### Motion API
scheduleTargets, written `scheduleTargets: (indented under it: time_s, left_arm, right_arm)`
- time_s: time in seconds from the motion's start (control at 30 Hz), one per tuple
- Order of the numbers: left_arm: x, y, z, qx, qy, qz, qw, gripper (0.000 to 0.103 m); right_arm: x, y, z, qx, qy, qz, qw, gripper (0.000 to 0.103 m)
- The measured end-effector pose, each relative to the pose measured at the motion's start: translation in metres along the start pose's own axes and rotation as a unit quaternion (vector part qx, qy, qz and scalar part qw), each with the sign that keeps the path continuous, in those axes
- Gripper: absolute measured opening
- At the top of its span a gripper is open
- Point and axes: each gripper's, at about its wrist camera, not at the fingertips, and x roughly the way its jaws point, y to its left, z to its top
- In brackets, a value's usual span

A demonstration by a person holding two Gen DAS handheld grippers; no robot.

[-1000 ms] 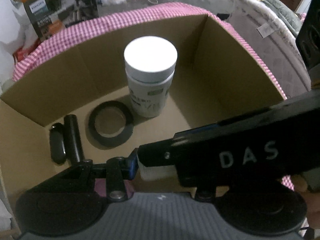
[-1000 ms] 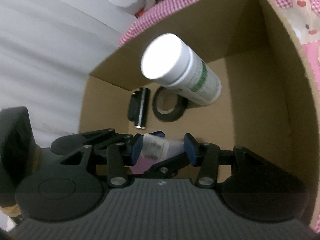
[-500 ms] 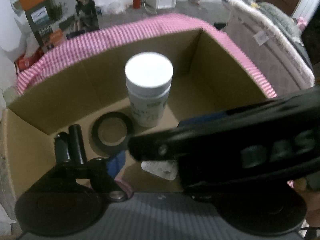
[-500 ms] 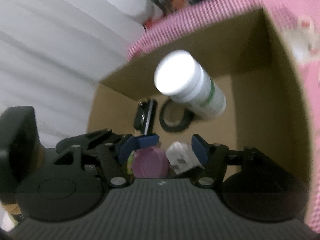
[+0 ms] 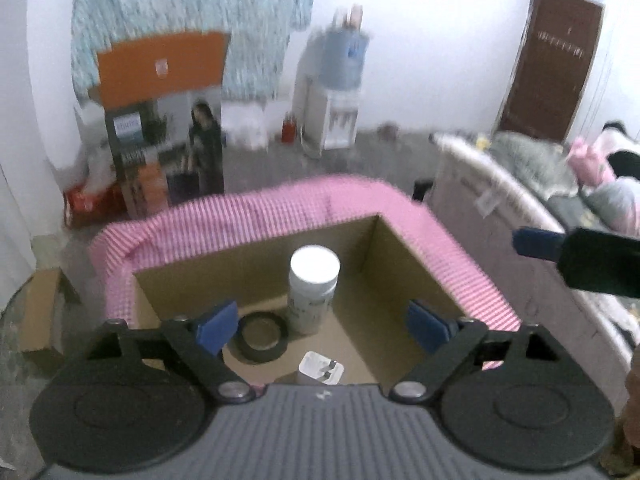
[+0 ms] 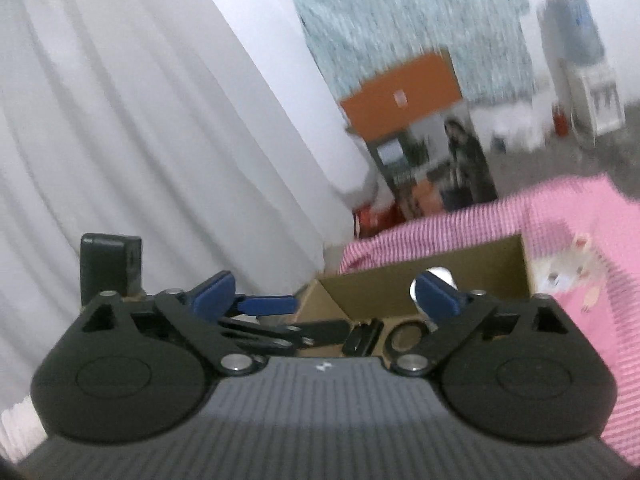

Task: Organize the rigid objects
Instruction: 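Withdraw the open right tool from the box, then move the open right tool toward the gold-lidded brown jar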

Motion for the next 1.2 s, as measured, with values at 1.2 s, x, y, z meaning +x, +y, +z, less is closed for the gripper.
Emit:
scheduleTargets:
  time_s: [1.2]
  left_arm:
    - [0.039, -0.078, -0.219, 0.065, 0.022, 0.021, 0.9974, 0.102]
  right_arm:
    - [0.047, -0.053, -0.174, 0.010, 0.156, -0.057, 0.986, 0.091]
